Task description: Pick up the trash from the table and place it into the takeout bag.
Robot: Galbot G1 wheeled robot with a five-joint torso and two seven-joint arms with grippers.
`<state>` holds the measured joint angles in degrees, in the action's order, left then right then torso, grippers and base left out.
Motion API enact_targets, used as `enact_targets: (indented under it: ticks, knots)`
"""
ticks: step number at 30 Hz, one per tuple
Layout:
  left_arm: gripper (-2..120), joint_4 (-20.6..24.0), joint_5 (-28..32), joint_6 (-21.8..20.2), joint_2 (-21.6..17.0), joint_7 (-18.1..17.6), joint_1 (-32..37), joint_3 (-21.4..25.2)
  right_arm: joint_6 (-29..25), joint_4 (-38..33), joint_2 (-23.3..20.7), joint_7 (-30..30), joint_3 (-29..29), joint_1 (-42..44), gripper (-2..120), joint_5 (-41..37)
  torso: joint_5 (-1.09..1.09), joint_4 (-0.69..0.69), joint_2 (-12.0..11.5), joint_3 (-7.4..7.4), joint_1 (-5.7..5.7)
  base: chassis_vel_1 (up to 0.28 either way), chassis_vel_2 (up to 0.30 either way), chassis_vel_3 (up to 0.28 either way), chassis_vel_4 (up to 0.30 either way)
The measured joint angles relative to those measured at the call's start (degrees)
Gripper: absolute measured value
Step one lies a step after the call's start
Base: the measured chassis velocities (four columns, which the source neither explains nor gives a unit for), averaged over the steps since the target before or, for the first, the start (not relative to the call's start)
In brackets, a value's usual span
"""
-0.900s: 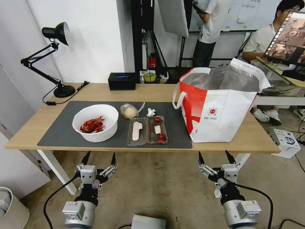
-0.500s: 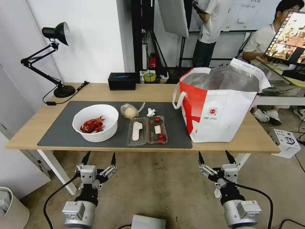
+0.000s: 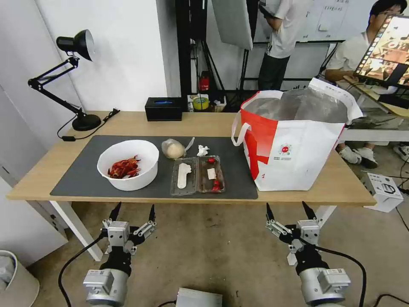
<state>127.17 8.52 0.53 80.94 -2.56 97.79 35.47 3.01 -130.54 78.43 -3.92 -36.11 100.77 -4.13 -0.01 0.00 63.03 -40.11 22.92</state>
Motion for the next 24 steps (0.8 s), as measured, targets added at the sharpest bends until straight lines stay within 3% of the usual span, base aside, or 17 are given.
enact_targets:
  ticks: [2,3,5,9,19,24]
  knots:
    - [100,-2.2,4.1,0.6,-2.4,-1.2,-2.6,1.9,1.9,0.7,-4.6,-2.4,-2.9,-1.5,100,-2.6,0.02,0.0,0.0,0.0,0.01,0.0,0.0,0.0,0.0]
    - [100,-2.2,4.1,0.6,-2.4,-1.2,-2.6,1.9,1.9,0.7,-4.6,-2.4,-2.9,-1.5,100,-2.6,0.02,0.0,0.0,0.0,0.01,0.0,0.0,0.0,0.0]
    - [100,-3.3,6.2,2.5,-3.6,1.3,-3.9,1.9,2.4,1.3,-7.3,-3.6,-4.5,-2.5,100,-4.7,0.01,0.0,0.0,-0.01,0.01,0.0,0.0,0.0,0.0]
    - [100,-3.5,6.8,3.4,-3.8,4.0,-4.0,1.7,2.1,1.4,-7.7,-3.6,-4.7,-2.6,100,-5.5,0.01,0.0,0.0,0.0,0.0,0.0,0.0,0.0,0.0]
    - [100,-3.7,8.4,3.3,-4.4,6.1,-3.9,1.0,1.8,1.5,-7.2,-3.6,-4.7,-2.6,100,-5.4,0.01,0.0,0.0,0.0,0.0,0.0,0.0,0.0,0.0]
    - [100,-1.0,13.1,-0.5,-6.9,5.6,-3.8,-1.5,1.8,1.4,-7.1,-3.6,-4.6,-2.6,100,-5.3,0.01,0.0,0.0,0.0,0.01,0.0,0.0,0.0,0.0]
